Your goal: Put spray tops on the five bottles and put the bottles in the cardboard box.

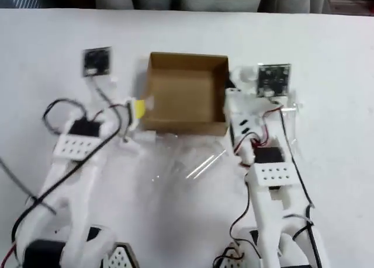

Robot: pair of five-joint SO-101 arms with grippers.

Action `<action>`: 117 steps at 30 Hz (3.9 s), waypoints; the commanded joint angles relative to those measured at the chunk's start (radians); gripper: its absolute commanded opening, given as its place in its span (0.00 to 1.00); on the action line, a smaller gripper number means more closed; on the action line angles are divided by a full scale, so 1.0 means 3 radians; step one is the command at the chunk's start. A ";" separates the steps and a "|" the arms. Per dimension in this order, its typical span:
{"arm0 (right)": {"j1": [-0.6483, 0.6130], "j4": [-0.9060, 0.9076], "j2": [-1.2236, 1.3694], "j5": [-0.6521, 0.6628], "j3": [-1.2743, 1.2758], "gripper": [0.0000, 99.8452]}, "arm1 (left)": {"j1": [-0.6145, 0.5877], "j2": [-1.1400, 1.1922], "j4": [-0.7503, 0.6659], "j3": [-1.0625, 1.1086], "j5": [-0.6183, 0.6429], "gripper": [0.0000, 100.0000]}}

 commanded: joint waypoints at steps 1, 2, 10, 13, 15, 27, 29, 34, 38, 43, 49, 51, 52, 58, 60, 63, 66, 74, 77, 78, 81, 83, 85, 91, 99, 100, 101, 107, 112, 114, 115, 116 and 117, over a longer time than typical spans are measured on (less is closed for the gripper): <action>-0.0182 -0.0028 -0.0054 -0.0015 -0.0251 0.01 | -0.0304 -0.0442 -0.0174 0.0317 0.0046 0.23; -0.0212 -0.0090 -0.0054 -0.0015 -0.0251 0.01 | -0.0340 -0.0488 -0.0194 0.0394 0.0046 0.23; -0.0284 -0.0545 0.0693 -0.0015 -0.0660 0.01 | -0.0412 -0.0713 -0.0465 0.0762 0.0046 0.23; -0.0258 -0.0693 0.1153 -0.0015 -0.0921 0.01 | -0.0412 -0.0698 -0.0476 0.0767 0.0046 0.23; -0.0248 -0.0831 0.1404 -0.0015 -0.1074 0.01 | -0.0412 -0.0698 -0.0476 0.0767 0.0046 0.23; -0.0064 -0.1005 0.2345 -0.0015 -0.1570 0.01 | -0.0417 -0.0719 -0.0885 0.1038 -0.0031 0.23; -0.0033 -0.1000 0.2447 -0.0015 -0.1626 0.01 | -0.0417 -0.0719 -0.0890 0.1100 -0.0271 0.23; -0.0003 -0.1000 0.2800 -0.0015 -0.1908 0.01 | -0.0412 -0.0719 -0.1222 0.1422 -0.0685 0.23; -0.0003 -0.0995 0.3128 0.0010 -0.2179 0.01 | -0.0396 -0.0724 -0.1427 0.1534 -0.0706 0.23; -0.0003 -0.0979 0.3429 0.0015 -0.2481 0.01 | -0.0401 -0.0724 -0.1442 0.1539 -0.0711 0.23; -0.0003 -0.0611 0.3526 0.0020 -0.2654 0.01 | -0.0396 -0.0724 -0.1447 0.1539 -0.0711 0.23; 0.0003 -0.0488 0.3526 0.0020 -0.2695 0.01 | -0.0396 -0.0724 -0.1447 0.1539 -0.0711 0.23; 0.0003 -0.0463 0.3526 0.0020 -0.2700 0.01 | -0.0396 -0.0724 -0.1447 0.1539 -0.0711 0.23; -0.0003 -0.0442 0.3532 0.0026 -0.2680 0.01 | -0.0401 -0.0724 -0.1447 0.1539 -0.0711 0.23; -0.0003 -0.0437 0.3537 0.0215 -0.2675 0.01 | -0.0401 -0.0724 -0.1447 0.1539 -0.0711 0.23; -0.0013 -0.0437 0.3542 0.0527 -0.2665 0.01 | -0.0401 -0.0719 -0.1447 0.1539 -0.0711 0.23; -0.0028 -0.0458 0.3537 0.0552 -0.2629 0.01 | -0.0401 -0.0719 -0.1447 0.1539 -0.0711 0.23; -0.0018 -0.0437 0.3537 0.0552 -0.2614 0.12 | -0.0401 -0.0719 -0.1447 0.1539 -0.0711 0.23; -0.0023 -0.0437 0.3526 0.0552 -0.2542 0.20 | -0.0407 -0.0719 -0.1447 0.1539 -0.0711 0.23; -0.0028 -0.0437 0.3526 0.0557 -0.2521 0.21 | -0.0407 -0.0719 -0.1447 0.1539 -0.0711 0.23; -0.0033 -0.0442 0.3516 0.0557 -0.2521 0.24 | -0.0407 -0.0719 -0.1447 0.1539 -0.0711 0.23; -0.0028 -0.0448 0.3501 0.0557 -0.2521 0.24 | -0.0407 -0.0719 -0.1447 0.1539 -0.0711 0.23; -0.0023 -0.0458 0.3501 0.0557 -0.2527 0.25 | -0.0407 -0.0719 -0.1447 0.1539 -0.0711 0.23; -0.0033 -0.0453 0.3496 0.0557 -0.2532 0.30 | -0.0407 -0.0719 -0.1447 0.1539 -0.0711 0.23; -0.0033 -0.0442 0.3347 0.0557 -0.2511 0.38 | -0.0407 -0.0713 -0.1447 0.1539 -0.0711 0.23; -0.0033 -0.0437 0.3327 0.0552 -0.2511 0.38 | -0.0407 -0.0713 -0.1447 0.1539 -0.0716 0.23; -0.0033 -0.0437 0.3312 0.0552 -0.2511 0.38 | -0.0412 -0.0713 -0.1447 0.1539 -0.0716 0.23; -0.0115 -0.0437 0.3266 0.0552 -0.2506 0.38 | -0.0412 -0.0713 -0.1447 0.1539 -0.0716 0.23; -0.0125 -0.0437 0.3266 0.0481 -0.2506 0.38 | -0.0412 -0.0719 -0.1447 0.1539 -0.0716 0.23; -0.0125 -0.0427 0.3266 0.0486 -0.2506 0.38 | -0.0412 -0.0719 -0.1447 0.1539 -0.0716 0.23; -0.0125 -0.0391 0.3266 0.0486 -0.2506 0.38 | -0.0412 -0.0719 -0.1447 0.1539 -0.0716 0.23; -0.0125 -0.0330 0.3261 0.0491 -0.2511 0.38 | -0.0412 -0.0719 -0.1447 0.1539 -0.0716 0.23; -0.0125 -0.0263 0.3261 0.0496 -0.2527 0.38 | -0.0412 -0.0719 -0.1447 0.1539 -0.0716 0.23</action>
